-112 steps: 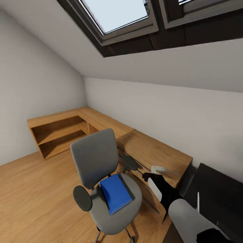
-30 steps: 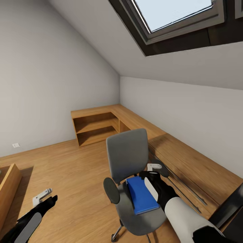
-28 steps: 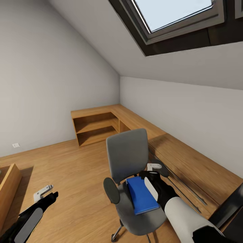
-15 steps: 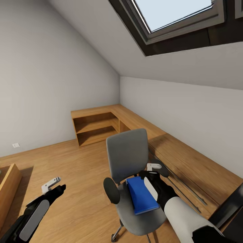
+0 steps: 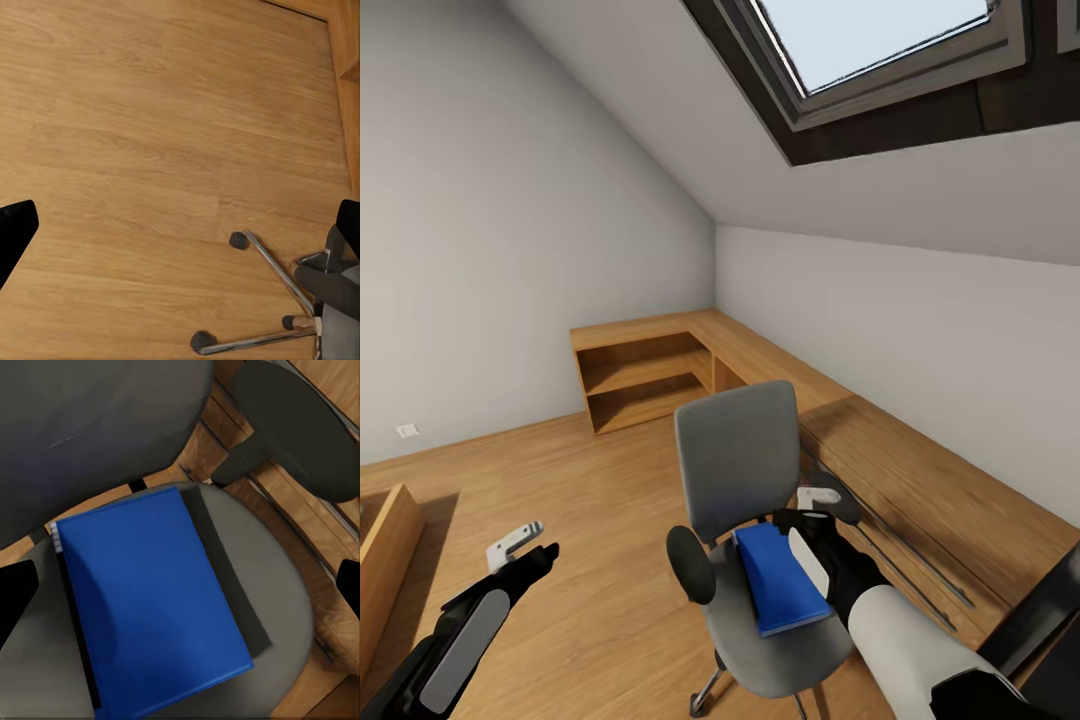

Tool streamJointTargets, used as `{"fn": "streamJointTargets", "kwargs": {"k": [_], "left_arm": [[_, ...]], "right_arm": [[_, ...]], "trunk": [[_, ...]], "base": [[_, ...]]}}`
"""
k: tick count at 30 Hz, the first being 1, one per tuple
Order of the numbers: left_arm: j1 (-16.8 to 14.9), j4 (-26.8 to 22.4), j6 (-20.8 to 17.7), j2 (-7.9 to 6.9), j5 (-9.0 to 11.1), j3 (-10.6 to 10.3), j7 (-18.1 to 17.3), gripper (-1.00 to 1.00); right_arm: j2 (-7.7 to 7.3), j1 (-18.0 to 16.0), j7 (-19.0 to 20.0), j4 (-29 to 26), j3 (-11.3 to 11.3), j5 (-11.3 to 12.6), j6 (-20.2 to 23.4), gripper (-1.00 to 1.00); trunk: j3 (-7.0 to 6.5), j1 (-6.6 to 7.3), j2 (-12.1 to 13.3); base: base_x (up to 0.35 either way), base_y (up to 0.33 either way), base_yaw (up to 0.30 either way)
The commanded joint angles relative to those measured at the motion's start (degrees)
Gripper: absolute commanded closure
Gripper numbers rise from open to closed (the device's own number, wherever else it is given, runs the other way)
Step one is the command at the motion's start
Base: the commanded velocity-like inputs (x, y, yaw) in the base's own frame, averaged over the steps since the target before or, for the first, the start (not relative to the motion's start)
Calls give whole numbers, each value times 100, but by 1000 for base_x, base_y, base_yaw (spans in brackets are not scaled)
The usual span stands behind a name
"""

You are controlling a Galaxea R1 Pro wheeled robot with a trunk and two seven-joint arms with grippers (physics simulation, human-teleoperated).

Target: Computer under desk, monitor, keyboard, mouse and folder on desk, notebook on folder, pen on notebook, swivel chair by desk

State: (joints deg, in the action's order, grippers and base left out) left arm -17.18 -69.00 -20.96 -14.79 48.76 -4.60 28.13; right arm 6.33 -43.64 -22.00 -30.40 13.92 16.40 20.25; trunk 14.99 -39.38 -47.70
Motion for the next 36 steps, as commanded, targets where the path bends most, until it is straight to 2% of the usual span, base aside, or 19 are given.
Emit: {"fn": "streamJointTargets", "kwargs": {"k": [1, 14, 23, 29, 32, 36], "left_arm": [[-4, -19, -5, -7, 46, -15, 53, -100], [-4, -51, -5, -6, 51, -6, 66, -100], [-4, -52, -5, -11, 54, -5, 69, -100], [-4, -52, -5, -8, 50, -5, 69, -100], [-4, -52, -4, -7, 48, -5, 72, -100], [-4, -52, 0, -7, 48, -5, 76, -100]], "right_arm": [[-6, -5, -51, 10, 41, 53, 22, -100], [-9, -4, -50, 484, 36, 39, -327, -100], [-16, -5, -35, 605, 28, 39, -412, -100], [-40, -33, 154, 673, 21, 42, -395, -100], [-51, -154, 224, 757, 18, 49, -384, -100], [-57, -506, 280, 1026, 16, 65, -377, -100]], "trunk": [[27, -24, -49], [260, -309, -570], [422, -507, -931], [530, -639, -1172], [583, -705, -1292], [655, -792, -1452]], "base": [[0, 0, 0], [0, 0, 0], [0, 0, 0], [0, 0, 0], [0, 0, 0], [0, 0, 0]]}}
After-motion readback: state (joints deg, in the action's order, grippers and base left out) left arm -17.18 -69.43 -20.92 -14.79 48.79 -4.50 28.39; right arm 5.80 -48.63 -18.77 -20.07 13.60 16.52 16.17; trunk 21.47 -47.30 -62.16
